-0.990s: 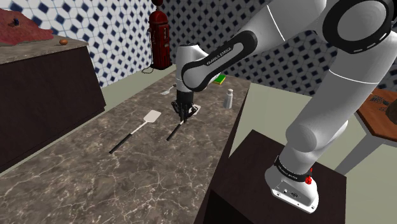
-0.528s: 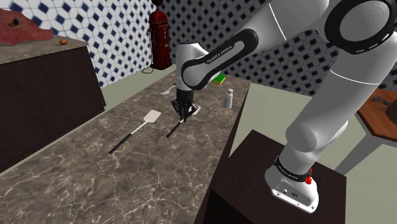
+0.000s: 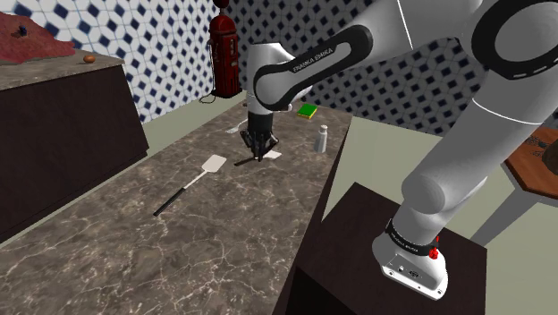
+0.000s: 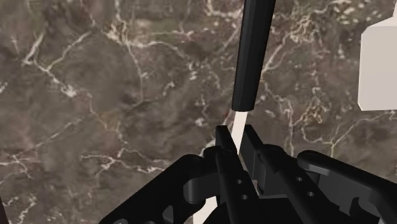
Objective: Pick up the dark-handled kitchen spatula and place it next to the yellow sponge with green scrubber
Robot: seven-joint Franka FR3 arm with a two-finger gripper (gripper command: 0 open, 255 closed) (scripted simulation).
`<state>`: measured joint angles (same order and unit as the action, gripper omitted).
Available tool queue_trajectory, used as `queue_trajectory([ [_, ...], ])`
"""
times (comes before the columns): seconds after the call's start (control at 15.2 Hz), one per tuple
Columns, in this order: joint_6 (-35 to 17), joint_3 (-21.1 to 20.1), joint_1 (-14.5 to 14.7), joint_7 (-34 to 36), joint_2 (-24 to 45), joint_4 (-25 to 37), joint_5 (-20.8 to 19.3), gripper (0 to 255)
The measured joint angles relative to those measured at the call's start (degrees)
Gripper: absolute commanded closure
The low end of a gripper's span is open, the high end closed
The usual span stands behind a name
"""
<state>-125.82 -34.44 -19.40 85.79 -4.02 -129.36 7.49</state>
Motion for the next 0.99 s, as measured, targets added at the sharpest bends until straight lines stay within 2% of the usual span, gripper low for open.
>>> queue_trajectory([
  [0.53,6.24,0.71,-0.09,-1.02,-3.21,3.4,1.5,255],
  [0.99,7.64,6.09,-3.62,-10.1,-5.79,1.53,2.01,255],
])
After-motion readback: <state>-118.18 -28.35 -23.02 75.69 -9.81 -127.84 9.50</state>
